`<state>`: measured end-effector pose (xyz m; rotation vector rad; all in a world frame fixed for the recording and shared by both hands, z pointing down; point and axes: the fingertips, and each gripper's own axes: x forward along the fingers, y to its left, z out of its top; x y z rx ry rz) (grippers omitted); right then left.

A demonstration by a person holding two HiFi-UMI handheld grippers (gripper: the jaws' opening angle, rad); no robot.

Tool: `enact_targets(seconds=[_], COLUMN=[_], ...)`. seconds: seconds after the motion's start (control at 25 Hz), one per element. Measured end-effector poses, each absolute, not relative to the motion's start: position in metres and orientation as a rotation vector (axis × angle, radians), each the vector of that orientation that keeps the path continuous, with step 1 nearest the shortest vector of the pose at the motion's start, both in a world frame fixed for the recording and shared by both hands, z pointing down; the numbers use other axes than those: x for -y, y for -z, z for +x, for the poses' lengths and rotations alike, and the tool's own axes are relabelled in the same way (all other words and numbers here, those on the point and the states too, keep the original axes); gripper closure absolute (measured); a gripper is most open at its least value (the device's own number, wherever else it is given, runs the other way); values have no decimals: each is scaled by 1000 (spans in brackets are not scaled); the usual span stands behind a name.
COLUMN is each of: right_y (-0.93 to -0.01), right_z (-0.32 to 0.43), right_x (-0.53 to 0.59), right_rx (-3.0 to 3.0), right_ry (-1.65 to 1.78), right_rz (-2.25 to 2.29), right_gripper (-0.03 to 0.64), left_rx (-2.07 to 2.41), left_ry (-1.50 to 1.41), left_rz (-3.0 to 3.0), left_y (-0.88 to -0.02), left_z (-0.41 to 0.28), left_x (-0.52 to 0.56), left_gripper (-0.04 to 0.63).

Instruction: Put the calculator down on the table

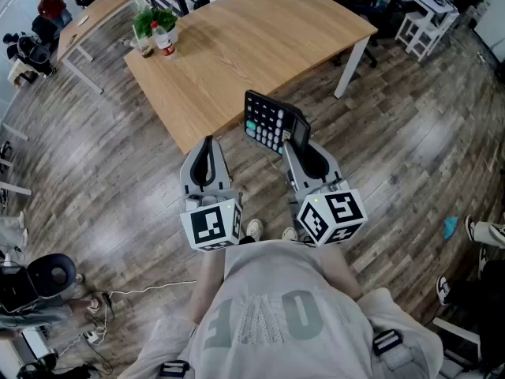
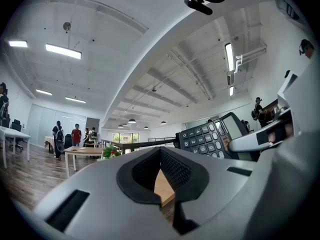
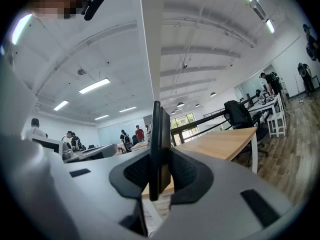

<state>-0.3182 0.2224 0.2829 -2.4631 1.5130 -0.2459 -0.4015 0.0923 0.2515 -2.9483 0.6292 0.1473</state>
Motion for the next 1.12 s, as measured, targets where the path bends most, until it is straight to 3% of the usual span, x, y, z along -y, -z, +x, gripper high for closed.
enact_targets(seconds=[1.12], right_y=[-298], right_z=[-286], right_x=[-287], right_rx=[-1529], right_ry=[260], right_rz=[-2424], right_gripper=[540], left_rx=[-742], left_ry=[-118], left_rz=[-2919], left_y=[-271], left_z=[-396], left_x=[-145], left_gripper=[586])
